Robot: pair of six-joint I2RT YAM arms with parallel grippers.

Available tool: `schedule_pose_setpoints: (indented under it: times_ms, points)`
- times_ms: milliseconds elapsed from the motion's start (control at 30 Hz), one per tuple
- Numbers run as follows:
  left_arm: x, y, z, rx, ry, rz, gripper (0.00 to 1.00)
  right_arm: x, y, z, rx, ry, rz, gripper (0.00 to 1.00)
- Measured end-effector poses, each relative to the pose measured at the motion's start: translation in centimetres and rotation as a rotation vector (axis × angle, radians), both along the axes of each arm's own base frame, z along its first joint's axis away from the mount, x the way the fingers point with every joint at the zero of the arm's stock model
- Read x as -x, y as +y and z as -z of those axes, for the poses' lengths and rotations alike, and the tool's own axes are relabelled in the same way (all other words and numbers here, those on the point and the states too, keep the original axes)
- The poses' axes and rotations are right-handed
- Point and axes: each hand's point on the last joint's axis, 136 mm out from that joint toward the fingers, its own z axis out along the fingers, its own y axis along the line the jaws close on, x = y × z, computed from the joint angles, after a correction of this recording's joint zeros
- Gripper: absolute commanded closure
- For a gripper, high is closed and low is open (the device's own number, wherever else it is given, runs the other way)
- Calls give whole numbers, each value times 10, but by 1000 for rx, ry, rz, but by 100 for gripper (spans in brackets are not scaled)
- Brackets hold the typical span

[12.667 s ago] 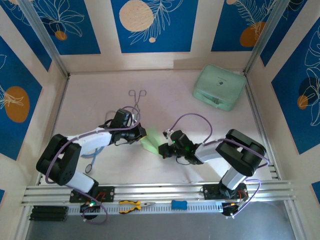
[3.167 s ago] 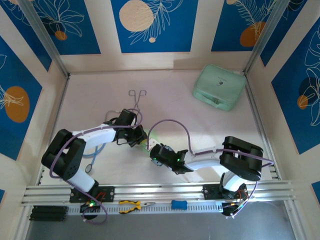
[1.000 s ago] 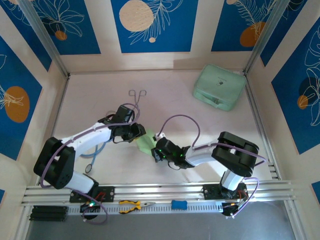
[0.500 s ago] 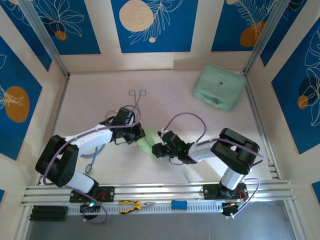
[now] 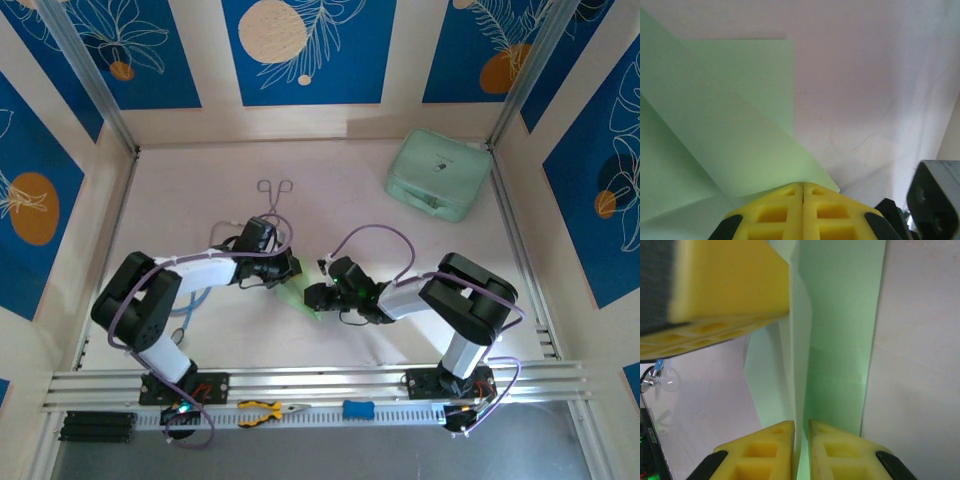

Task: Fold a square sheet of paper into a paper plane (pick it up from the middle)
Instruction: Fourth fold the wing at the center of the table.

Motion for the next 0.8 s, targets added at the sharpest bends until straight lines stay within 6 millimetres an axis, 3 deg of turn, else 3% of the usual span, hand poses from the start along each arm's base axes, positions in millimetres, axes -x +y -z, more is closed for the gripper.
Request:
schedule_pose_setpoints:
  times_ms: [367, 800]
  points:
    - [1, 2, 15, -29, 28, -6, 97, 1, 1, -3, -26, 26, -7, 78]
    - [2, 4, 20, -41, 36, -9, 96, 0, -2, -1, -29, 59, 10, 84]
